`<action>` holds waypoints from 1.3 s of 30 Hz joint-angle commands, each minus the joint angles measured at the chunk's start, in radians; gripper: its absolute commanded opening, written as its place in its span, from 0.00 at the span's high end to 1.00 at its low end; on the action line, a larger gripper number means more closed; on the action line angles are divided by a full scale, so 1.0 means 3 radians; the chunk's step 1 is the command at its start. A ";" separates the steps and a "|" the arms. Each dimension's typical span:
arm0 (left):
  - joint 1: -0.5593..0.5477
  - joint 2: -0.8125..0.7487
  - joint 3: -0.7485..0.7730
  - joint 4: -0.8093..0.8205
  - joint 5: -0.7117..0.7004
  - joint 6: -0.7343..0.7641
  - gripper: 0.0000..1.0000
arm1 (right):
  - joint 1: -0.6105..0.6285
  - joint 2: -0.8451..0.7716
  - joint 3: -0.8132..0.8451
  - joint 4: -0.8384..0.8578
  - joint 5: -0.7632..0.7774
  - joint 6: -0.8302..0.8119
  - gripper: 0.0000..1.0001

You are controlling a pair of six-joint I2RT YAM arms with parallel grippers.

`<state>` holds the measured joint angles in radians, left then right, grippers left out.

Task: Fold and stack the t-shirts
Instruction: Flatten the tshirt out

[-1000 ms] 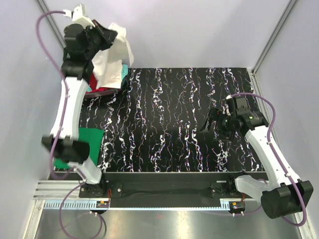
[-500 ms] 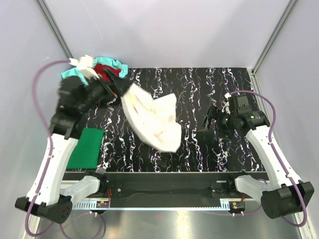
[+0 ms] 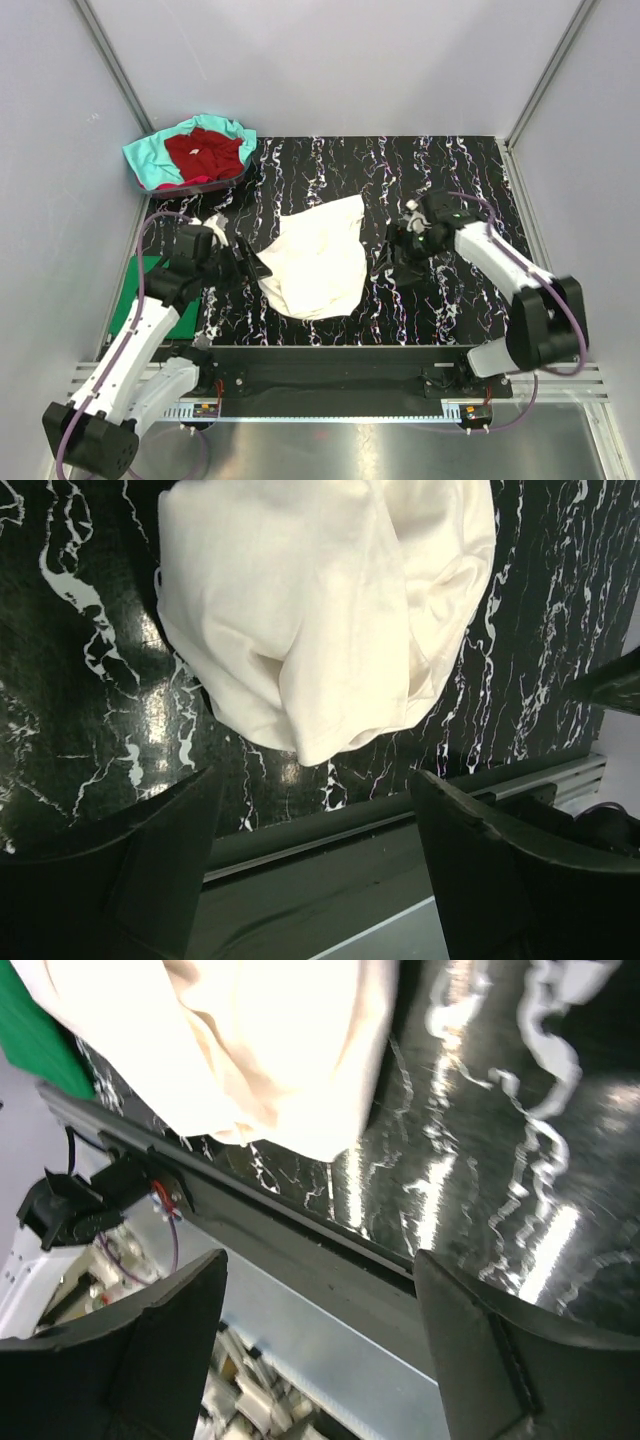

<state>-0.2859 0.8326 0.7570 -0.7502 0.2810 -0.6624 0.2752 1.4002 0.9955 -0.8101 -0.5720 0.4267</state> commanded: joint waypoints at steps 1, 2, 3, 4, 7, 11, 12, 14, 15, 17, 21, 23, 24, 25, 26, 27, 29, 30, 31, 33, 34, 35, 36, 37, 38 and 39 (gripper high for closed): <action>-0.0085 0.0220 -0.0120 0.0725 0.0289 -0.0221 0.24 | 0.0248 0.0378 0.0261 0.0317 -0.0353 -0.0088 0.19; -0.0141 0.0469 -0.0095 0.0812 0.0336 -0.0246 0.28 | 0.0314 0.0617 0.0362 0.0322 -0.0348 -0.0088 0.21; -0.0349 0.0598 -0.0054 0.0940 0.0342 -0.0251 0.28 | 0.0452 0.0721 0.0419 0.0328 -0.0303 -0.0098 0.21; -0.0477 0.0736 0.0017 0.0961 0.0271 -0.0201 0.29 | 0.0539 0.0894 0.0526 0.0343 -0.0257 -0.0108 0.21; -0.1040 0.1197 0.0431 0.0819 -0.0167 -0.0042 0.29 | 0.0831 0.1064 0.0654 0.0429 -0.0073 -0.0139 0.26; -0.1383 0.1600 0.0468 0.1058 -0.0354 -0.0133 0.38 | 0.0928 0.1279 0.0645 0.0624 -0.0072 -0.0047 0.52; -0.1389 0.1662 0.0442 0.1236 -0.0318 -0.0189 0.40 | 0.0928 0.1284 0.0614 0.0650 -0.0027 -0.0027 0.52; -0.1404 0.1871 0.0488 0.1365 -0.0246 -0.0277 0.46 | 0.0923 0.1178 0.0446 0.0792 0.0010 0.0030 0.53; -0.1435 0.1933 0.0534 0.1391 -0.0261 -0.0287 0.47 | 0.0928 0.1127 0.0389 0.0879 0.0015 0.0030 0.53; -0.1465 0.2092 0.0687 0.1371 -0.0333 -0.0272 0.47 | 0.0934 0.1009 0.0262 0.0946 0.0030 0.0025 0.54; -0.1481 0.2348 0.0958 0.1049 -0.0593 -0.0236 0.37 | 0.0928 0.0932 0.0133 0.1155 -0.0016 0.0045 0.69; -0.1486 0.2526 0.1111 0.0931 -0.0686 -0.0241 0.37 | 0.0928 0.0932 0.0113 0.1197 -0.0031 0.0101 0.73; -0.1491 0.2578 0.1153 0.0845 -0.0726 -0.0256 0.43 | 0.0928 0.0932 0.0108 0.1227 -0.0026 0.0142 0.73; -0.1496 0.2614 0.1183 0.0819 -0.0742 -0.0272 0.45 | 0.0934 0.0911 0.0098 0.1228 -0.0021 0.0153 0.73; -0.1501 0.2690 0.1255 0.0727 -0.0773 -0.0282 0.47 | 0.0928 0.0911 0.0092 0.1233 -0.0011 0.0153 0.73; -0.1506 0.2731 0.1296 0.0660 -0.0839 -0.0292 0.55 | 0.0928 0.0886 0.0087 0.1212 -0.0001 0.0158 0.73; -0.1532 0.2803 0.1378 0.0502 -0.0890 -0.0287 0.60 | 0.0928 0.0865 0.0082 0.1172 0.0056 0.0158 0.73; -0.1537 0.2813 0.1383 0.0476 -0.0916 -0.0287 0.62 | 0.0928 0.0850 0.0072 0.1181 0.0056 0.0153 0.73; -0.1542 0.2809 0.1378 0.0450 -0.0916 -0.0287 0.63 | 0.0928 0.0835 0.0062 0.1187 0.0066 0.0163 0.73; -0.1557 0.2814 0.1378 0.0425 -0.0921 -0.0272 0.64 | 0.0928 0.0824 0.0031 0.1217 0.0066 0.0178 0.72; -0.1563 0.2834 0.1388 0.0420 -0.0921 -0.0267 0.64 | 0.0928 0.0824 0.0021 0.1233 0.0061 0.0188 0.72; -0.1578 0.2854 0.1398 0.0399 -0.0911 -0.0267 0.64 | 0.0934 0.0829 0.0016 0.1238 0.0056 0.0193 0.71; -0.1583 0.2910 0.1414 0.0384 -0.0896 -0.0262 0.64 | 0.0934 0.0829 0.0016 0.1243 0.0051 0.0199 0.71; -0.1588 0.2936 0.1434 0.0358 -0.0875 -0.0257 0.63 | 0.0944 0.0834 0.0021 0.1248 0.0046 0.0199 0.71; -0.1603 0.2967 0.1460 0.0353 -0.0845 -0.0256 0.63 | 0.0939 0.0835 0.0021 0.1248 0.0046 0.0189 0.70; -0.1609 0.3028 0.1475 0.0348 -0.0834 -0.0256 0.62 | 0.0944 0.0845 0.0036 0.1248 0.0051 0.0183 0.70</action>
<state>-0.7574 1.7054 1.1549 -0.6292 0.0402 -0.7422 0.5556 1.6855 1.0027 -0.4644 -0.5659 0.4755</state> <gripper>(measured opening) 0.371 0.295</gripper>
